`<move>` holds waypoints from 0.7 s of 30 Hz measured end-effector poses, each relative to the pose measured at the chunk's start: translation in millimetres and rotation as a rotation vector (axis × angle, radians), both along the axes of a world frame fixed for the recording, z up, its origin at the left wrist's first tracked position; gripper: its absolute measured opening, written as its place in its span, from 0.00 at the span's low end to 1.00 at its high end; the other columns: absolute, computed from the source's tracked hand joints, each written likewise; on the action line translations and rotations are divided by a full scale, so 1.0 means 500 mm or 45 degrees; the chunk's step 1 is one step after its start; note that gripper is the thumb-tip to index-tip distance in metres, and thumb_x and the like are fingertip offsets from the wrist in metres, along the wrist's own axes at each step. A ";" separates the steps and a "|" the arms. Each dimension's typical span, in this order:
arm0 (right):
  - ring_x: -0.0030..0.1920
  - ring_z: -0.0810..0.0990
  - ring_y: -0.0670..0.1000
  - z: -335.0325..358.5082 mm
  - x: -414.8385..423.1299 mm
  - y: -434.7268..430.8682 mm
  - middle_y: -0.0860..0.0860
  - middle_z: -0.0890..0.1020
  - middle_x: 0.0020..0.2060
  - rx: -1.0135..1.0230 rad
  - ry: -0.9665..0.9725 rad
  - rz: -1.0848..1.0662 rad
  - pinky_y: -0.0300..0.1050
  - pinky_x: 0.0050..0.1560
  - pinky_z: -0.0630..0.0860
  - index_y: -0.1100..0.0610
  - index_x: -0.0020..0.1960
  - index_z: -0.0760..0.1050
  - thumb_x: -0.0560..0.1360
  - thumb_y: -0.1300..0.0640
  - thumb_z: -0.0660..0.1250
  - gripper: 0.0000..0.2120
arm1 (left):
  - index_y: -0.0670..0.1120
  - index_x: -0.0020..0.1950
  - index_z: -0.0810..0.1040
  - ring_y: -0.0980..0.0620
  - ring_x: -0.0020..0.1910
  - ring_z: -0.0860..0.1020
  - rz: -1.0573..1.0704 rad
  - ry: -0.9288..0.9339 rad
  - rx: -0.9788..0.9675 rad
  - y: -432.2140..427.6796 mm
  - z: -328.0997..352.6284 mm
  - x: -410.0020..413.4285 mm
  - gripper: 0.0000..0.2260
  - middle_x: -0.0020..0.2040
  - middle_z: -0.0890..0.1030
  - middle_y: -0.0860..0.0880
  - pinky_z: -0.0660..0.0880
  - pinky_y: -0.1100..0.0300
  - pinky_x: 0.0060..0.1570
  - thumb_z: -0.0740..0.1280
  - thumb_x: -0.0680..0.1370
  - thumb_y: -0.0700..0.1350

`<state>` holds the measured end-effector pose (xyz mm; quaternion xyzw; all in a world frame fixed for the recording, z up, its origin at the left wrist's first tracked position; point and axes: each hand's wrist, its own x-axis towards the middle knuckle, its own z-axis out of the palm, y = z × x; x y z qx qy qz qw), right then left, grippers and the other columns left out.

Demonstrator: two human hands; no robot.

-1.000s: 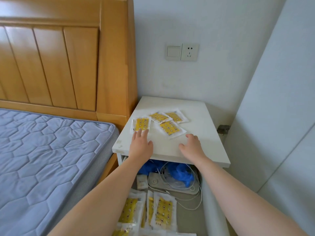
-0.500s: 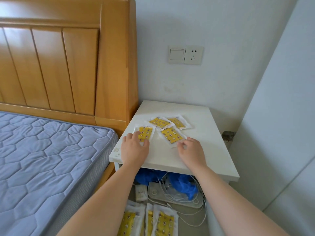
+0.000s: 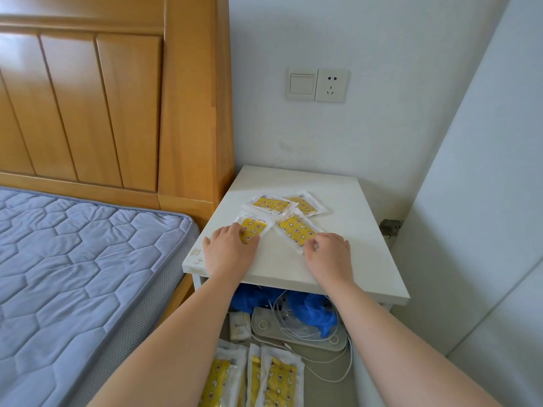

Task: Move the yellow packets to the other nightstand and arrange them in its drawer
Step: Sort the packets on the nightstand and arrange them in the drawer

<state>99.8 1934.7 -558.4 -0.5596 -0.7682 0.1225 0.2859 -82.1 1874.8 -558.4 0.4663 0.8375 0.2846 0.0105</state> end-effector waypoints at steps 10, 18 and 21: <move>0.65 0.69 0.55 0.015 -0.013 0.019 0.53 0.74 0.61 -0.151 -0.039 -0.284 0.53 0.65 0.62 0.58 0.63 0.69 0.75 0.39 0.60 0.27 | 0.55 0.66 0.72 0.50 0.70 0.65 -0.319 -0.173 0.025 -0.014 0.002 -0.019 0.22 0.70 0.71 0.52 0.58 0.51 0.72 0.60 0.74 0.38; 0.69 0.59 0.56 0.071 -0.042 0.062 0.53 0.64 0.66 -0.534 -0.364 -0.306 0.58 0.63 0.63 0.55 0.69 0.64 0.67 0.33 0.66 0.39 | 0.51 0.69 0.71 0.51 0.75 0.56 -0.288 -0.060 0.040 -0.013 0.004 -0.014 0.17 0.73 0.67 0.52 0.54 0.52 0.73 0.59 0.80 0.44; 0.68 0.61 0.56 0.078 -0.037 0.083 0.53 0.66 0.64 -0.587 -0.331 -0.317 0.55 0.62 0.66 0.56 0.67 0.65 0.65 0.36 0.72 0.39 | 0.52 0.68 0.71 0.50 0.69 0.63 -0.256 -0.027 0.027 -0.011 0.003 -0.011 0.17 0.68 0.69 0.51 0.60 0.53 0.69 0.61 0.79 0.46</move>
